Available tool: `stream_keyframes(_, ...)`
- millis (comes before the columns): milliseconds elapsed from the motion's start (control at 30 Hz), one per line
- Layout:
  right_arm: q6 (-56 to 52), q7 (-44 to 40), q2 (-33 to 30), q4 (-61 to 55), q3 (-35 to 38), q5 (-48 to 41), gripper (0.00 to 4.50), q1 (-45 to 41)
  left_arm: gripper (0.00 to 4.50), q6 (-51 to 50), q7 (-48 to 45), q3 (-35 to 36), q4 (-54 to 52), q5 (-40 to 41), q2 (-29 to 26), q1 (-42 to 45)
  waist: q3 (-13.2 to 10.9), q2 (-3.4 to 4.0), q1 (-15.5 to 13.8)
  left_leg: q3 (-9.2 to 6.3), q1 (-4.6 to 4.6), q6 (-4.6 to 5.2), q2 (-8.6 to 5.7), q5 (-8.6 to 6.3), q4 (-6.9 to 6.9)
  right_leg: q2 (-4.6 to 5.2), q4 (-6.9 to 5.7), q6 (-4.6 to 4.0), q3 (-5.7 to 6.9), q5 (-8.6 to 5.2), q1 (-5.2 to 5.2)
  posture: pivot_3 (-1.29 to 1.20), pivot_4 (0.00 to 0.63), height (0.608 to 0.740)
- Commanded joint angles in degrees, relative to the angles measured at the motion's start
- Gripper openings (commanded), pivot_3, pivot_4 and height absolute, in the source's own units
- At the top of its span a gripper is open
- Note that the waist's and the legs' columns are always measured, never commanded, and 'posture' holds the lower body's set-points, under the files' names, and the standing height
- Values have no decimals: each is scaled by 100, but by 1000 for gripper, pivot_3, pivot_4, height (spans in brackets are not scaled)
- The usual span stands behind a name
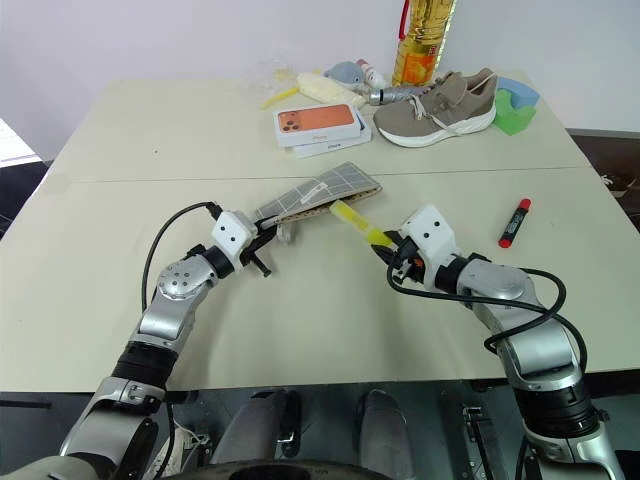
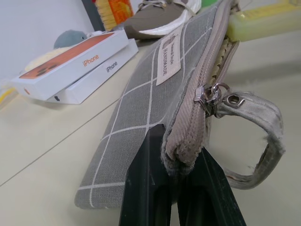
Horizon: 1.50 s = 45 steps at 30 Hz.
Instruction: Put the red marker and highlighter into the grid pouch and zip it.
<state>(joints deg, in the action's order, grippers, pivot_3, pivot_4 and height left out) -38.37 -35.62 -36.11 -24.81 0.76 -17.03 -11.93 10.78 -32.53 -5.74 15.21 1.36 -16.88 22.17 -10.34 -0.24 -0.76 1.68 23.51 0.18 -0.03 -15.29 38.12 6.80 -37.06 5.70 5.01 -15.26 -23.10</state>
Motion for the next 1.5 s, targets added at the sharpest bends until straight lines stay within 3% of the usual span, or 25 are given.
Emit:
stream_keyframes(33,33,42,-66,-128,71,31,831,-159,0,344,-189,-64,-282,31,-102,-59,0,0,0,0,0,0,0,0,0,0,0,0,0,0,0,0,150,740)
stream_keyframes(233,-137,-38,-312,-190,-21,109,831,-317,0,757,-526,-238,-298,-82,-344,-133,0,0,-2,0,0,0,0,0,0,0,-1,0,0,0,0,0,150,740)
stream_keyframes(533,-3,-724,-1342,-670,-978,722,831,-792,0,1263,-1327,-498,-259,19,-731,-66,0,1,3,0,0,0,1,0,0,0,0,-1,0,0,-2,0,150,740)
stream_keyframes(667,42,-850,-1426,-721,-1123,824,831,-870,0,1288,-1542,-495,-270,114,-784,-37,-1,0,0,-1,0,0,1,0,1,0,2,0,1,0,-1,0,150,740)
stream_keyframes(900,-225,-670,-939,-879,-330,231,4299,-672,0,1227,-1288,-416,-67,-49,-747,12,-1,-1,-8,-1,0,0,2,0,2,0,1,0,1,0,0,0,150,740)
stream_keyframes(1033,-699,-535,-440,-1002,1016,-769,4299,-280,0,1119,-1036,-433,74,-128,-603,21,-1,-2,-17,-3,0,0,1,0,4,1,4,1,3,0,6,0,150,740)
stream_keyframes(1133,-812,-220,-264,-663,1697,-898,4299,-96,0,995,-882,-427,155,-147,-484,52,-1,-2,-15,-4,0,0,1,0,6,1,4,3,4,2,9,0,150,740)
stream_keyframes(1233,-1199,705,138,19,2375,-786,4409,-134,0,822,-708,-423,209,-165,-326,90,0,-3,-12,-4,-5,0,1,0,6,1,2,3,3,2,12,0,150,740)
stream_keyframes(1333,-1303,1731,398,504,2513,-234,4409,-236,0,690,-611,-425,187,-170,-215,107,1,-1,-3,-3,-6,0,1,0,5,1,0,3,2,2,12,0,150,740)
stream_keyframes(1500,-1008,2582,568,1552,2592,234,4409,-405,0,527,-488,-439,133,-190,-89,121,2,1,3,2,-6,0,0,0,4,1,-3,3,0,2,8,0,150,740)
